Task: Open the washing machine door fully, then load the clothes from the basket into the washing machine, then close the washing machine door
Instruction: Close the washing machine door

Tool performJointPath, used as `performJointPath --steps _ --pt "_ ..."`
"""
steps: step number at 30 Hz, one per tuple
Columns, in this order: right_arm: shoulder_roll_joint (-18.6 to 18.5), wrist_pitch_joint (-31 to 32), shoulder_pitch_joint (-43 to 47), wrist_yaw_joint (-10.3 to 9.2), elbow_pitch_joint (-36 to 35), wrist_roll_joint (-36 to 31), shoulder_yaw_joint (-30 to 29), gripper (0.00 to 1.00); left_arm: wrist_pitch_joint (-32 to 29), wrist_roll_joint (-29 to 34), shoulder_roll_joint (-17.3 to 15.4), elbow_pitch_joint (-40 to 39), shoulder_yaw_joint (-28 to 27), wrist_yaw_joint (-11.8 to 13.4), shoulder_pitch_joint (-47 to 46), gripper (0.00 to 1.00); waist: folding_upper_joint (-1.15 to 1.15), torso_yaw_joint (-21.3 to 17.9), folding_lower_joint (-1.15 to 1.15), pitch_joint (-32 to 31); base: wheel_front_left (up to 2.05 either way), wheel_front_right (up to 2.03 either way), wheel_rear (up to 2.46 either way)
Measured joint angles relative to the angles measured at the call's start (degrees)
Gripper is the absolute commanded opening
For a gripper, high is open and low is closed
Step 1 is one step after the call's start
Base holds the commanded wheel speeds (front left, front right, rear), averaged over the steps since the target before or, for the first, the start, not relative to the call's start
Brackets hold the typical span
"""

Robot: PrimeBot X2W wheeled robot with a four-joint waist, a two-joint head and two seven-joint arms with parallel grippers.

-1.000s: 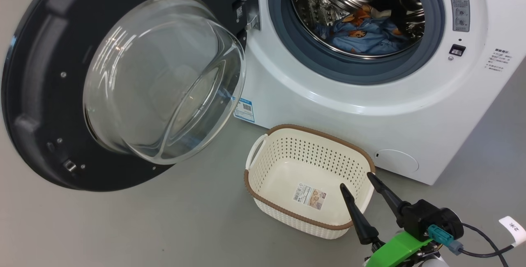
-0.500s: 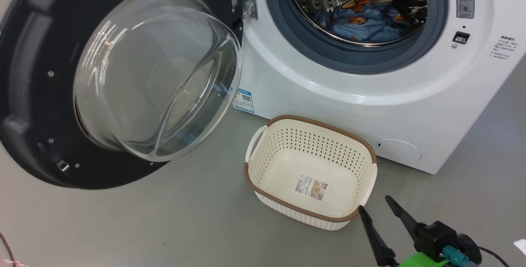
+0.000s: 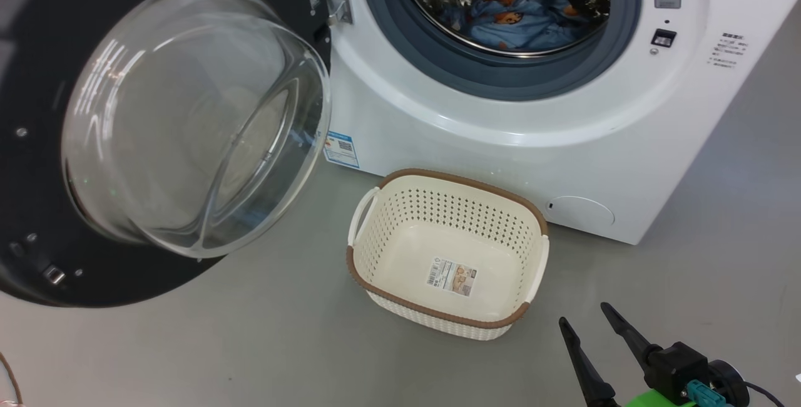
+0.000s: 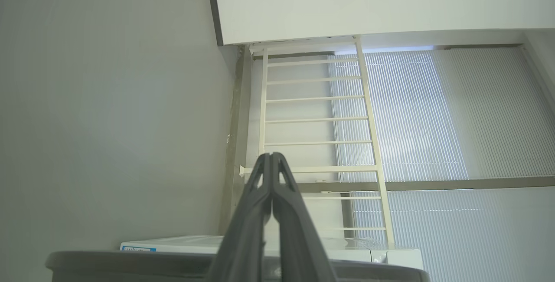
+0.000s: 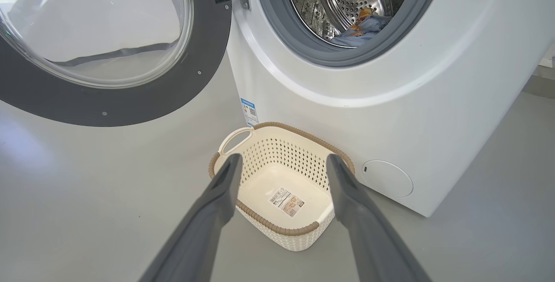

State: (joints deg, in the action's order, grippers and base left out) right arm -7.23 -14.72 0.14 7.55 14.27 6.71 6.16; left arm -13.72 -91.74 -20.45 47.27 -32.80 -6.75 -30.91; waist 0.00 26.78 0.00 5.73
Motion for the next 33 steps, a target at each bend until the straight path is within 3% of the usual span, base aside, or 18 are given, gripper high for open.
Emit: performJointPath --steps 12,33 --pt "-0.33 0.0 -0.02 0.0 -0.45 0.0 0.01 1.0 -6.32 -2.85 0.29 -4.9 -2.2 -0.12 -0.2 0.0 0.0 -2.36 0.0 0.55 0.0 0.0 0.0" --pt "-1.67 0.0 -0.02 0.0 -0.69 0.01 -0.1 1.0 -11.37 -0.33 1.22 -7.7 -0.89 -0.13 1.52 0.0 0.0 -3.88 0.0 0.62 0.0 0.0 0.0"
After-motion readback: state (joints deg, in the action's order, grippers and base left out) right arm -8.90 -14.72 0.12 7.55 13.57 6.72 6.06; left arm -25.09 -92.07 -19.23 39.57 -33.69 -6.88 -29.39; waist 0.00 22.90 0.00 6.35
